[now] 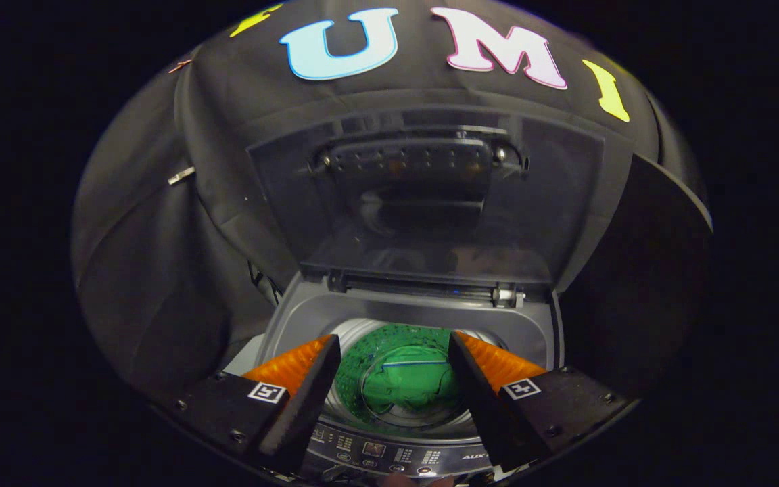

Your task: Put the clothes into the washing machine and then close the washing machine lid.

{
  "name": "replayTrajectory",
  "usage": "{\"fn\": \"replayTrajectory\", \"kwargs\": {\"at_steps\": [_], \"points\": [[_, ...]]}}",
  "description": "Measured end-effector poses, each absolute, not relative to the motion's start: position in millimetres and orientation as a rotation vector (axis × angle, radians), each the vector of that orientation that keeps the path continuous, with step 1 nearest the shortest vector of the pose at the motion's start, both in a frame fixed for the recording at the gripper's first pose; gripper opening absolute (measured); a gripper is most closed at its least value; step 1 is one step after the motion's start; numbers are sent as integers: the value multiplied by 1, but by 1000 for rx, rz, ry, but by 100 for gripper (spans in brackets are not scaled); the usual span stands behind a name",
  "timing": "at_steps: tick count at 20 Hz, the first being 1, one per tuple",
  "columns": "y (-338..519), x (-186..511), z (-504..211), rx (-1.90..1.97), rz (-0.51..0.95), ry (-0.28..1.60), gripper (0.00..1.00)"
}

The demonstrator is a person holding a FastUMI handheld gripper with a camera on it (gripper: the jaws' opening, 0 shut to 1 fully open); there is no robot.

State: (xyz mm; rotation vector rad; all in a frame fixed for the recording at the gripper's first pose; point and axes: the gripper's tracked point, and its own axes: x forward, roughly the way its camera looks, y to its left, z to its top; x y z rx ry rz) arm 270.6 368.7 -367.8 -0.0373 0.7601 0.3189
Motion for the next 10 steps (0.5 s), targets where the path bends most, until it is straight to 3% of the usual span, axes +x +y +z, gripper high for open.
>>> {"fn": "replayTrajectory", "kwargs": {"at_steps": [10], "points": [[374, 314, -226, 27, 352, 426, 100]]}}
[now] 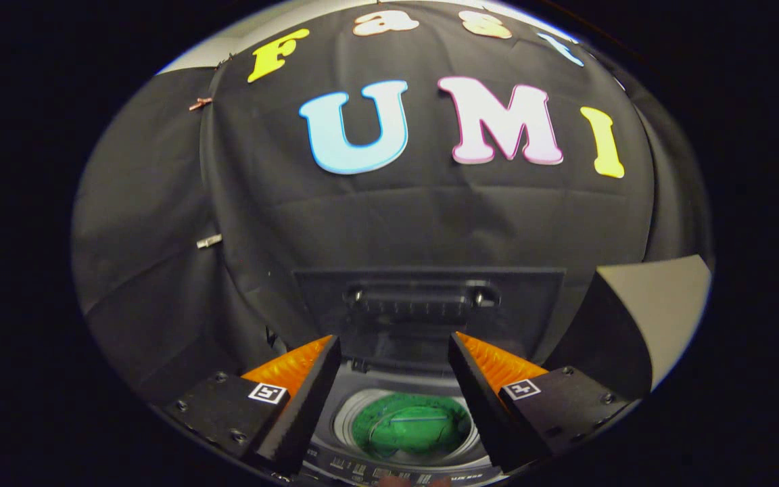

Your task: Put the clothes into the washing machine and then close the washing machine lid.

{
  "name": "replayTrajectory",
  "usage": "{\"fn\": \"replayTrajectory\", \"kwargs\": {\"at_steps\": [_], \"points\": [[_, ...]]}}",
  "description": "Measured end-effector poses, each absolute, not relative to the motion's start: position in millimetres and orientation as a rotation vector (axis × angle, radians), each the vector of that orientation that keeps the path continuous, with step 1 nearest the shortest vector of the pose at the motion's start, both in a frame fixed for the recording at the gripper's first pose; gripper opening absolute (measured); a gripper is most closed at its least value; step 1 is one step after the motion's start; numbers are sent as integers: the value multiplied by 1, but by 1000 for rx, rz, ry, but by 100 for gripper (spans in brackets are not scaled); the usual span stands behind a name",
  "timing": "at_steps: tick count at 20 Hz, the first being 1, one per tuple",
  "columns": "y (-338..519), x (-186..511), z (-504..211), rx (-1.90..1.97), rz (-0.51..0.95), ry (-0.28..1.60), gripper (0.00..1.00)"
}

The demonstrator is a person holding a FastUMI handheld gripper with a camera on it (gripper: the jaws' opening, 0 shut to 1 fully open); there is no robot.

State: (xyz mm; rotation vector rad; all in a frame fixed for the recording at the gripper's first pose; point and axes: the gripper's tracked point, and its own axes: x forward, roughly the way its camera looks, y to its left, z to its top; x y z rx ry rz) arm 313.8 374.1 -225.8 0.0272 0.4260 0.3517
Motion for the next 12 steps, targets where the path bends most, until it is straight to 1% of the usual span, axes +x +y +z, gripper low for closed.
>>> {"fn": "replayTrajectory", "kwargs": {"at_steps": [3, 6, 9, 12], "points": [[376, 341, -196, 39, 343, 362, 100], [386, 368, -164, 77, 380, 275, 100], [385, 404, -147, 88, 368, 206, 99], [391, 435, -157, 102, 356, 237, 99]]}}
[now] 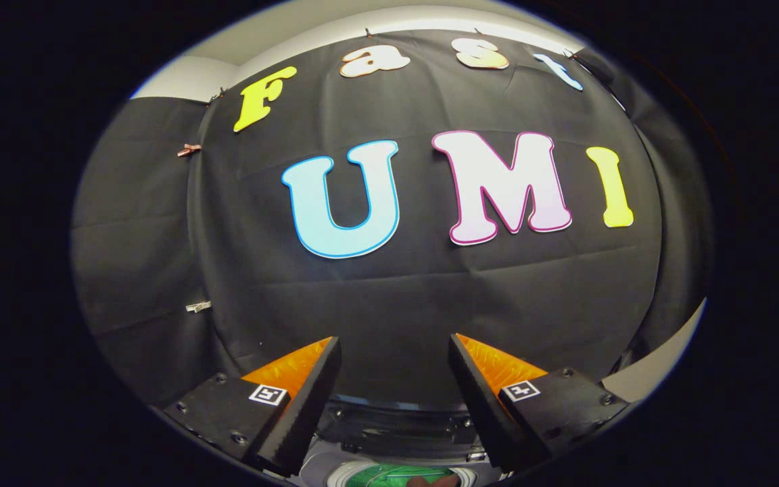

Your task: Put the clothes into the washing machine and then close the washing machine lid.

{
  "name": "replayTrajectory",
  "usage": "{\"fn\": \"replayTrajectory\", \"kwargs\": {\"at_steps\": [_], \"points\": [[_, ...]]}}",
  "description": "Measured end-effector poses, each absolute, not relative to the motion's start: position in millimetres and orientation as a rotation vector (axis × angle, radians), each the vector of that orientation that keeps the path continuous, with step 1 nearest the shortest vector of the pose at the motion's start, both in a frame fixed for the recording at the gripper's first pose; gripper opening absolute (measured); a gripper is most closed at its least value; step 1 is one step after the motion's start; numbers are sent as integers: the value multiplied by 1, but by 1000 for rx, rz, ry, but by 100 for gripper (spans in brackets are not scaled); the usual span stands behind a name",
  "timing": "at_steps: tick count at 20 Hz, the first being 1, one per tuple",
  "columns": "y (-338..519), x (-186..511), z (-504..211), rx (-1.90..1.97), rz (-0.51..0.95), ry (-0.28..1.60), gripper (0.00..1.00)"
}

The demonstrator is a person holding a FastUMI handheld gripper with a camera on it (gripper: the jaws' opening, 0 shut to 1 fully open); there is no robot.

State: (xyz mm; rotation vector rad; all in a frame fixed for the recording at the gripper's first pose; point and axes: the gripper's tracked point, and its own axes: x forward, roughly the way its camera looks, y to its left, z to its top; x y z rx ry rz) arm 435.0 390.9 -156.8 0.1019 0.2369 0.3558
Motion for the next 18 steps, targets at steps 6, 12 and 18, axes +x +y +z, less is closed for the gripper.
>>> {"fn": "replayTrajectory", "kwargs": {"at_steps": [6, 12, 18], "points": [[393, 480, -213, -1, 303, 358, 100], [381, 477, -263, -13, 266, 492, 100], [380, 459, -266, -5, 263, 573, 100]]}}
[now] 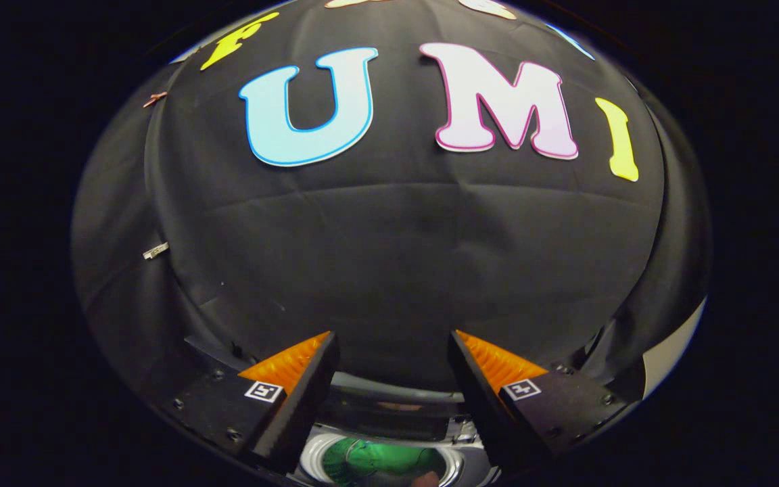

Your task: Put the clothes into the washing machine and then close the washing machine lid.

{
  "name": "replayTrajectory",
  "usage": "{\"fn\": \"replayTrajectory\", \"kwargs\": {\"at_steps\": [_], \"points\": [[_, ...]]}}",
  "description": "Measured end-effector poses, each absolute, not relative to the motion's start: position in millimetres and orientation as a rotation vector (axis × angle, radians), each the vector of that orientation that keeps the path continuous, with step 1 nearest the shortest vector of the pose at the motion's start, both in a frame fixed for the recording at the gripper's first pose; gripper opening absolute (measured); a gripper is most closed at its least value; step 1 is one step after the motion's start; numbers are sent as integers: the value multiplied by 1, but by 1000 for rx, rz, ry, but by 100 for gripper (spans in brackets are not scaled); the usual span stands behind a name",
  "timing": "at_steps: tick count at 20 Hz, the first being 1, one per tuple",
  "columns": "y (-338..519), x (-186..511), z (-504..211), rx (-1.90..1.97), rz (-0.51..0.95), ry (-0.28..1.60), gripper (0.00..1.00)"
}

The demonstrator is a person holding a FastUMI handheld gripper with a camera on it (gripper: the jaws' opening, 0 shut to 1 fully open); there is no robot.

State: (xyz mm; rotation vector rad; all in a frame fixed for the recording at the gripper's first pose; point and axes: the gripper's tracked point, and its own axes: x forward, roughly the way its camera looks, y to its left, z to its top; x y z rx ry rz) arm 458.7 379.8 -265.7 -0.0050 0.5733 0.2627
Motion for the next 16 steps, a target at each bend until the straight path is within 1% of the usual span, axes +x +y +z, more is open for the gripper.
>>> {"fn": "replayTrajectory", "kwargs": {"at_steps": [2, 11, 16], "points": [[379, 444, -269, -3, 281, 593, 100], [372, 381, -267, -6, 309, 534, 100], [368, 349, -277, -5, 309, 558, 100]]}}
